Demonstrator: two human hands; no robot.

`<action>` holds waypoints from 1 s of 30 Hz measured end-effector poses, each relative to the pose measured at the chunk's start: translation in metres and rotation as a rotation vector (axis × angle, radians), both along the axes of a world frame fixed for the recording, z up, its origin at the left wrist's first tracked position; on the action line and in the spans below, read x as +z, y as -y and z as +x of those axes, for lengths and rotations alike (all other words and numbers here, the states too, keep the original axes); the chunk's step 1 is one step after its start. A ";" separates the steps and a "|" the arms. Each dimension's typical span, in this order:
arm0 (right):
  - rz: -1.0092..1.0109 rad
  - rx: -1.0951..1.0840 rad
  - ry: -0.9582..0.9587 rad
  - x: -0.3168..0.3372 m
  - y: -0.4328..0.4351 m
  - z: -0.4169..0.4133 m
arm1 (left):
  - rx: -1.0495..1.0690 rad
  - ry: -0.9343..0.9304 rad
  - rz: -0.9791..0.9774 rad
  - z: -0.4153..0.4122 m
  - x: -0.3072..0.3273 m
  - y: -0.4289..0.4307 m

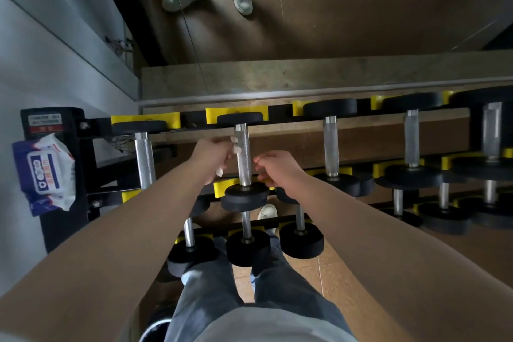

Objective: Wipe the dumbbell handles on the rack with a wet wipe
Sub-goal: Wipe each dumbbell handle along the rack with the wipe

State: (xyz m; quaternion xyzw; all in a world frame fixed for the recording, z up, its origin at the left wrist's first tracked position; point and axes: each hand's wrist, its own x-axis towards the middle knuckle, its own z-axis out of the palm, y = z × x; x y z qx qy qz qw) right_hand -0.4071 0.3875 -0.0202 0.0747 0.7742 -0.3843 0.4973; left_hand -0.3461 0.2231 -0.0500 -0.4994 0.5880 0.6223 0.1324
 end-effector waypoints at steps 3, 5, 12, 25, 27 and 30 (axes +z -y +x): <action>0.000 -0.026 0.005 -0.002 -0.002 -0.002 | 0.092 -0.055 -0.002 -0.019 -0.001 0.004; 0.003 -0.031 0.013 -0.004 -0.004 -0.002 | 0.066 -0.034 -0.028 -0.016 -0.002 -0.001; 0.027 -0.013 0.066 -0.011 -0.007 0.001 | -0.773 0.135 -0.284 0.024 -0.004 -0.008; 0.007 -0.016 0.109 -0.016 -0.007 -0.016 | -0.310 0.004 0.119 0.005 -0.028 0.004; 0.005 -0.021 0.112 -0.018 -0.010 -0.015 | -0.523 0.070 0.002 0.009 -0.030 0.002; 0.026 0.043 0.116 -0.019 -0.012 -0.010 | -0.827 0.121 -0.084 0.001 -0.019 0.006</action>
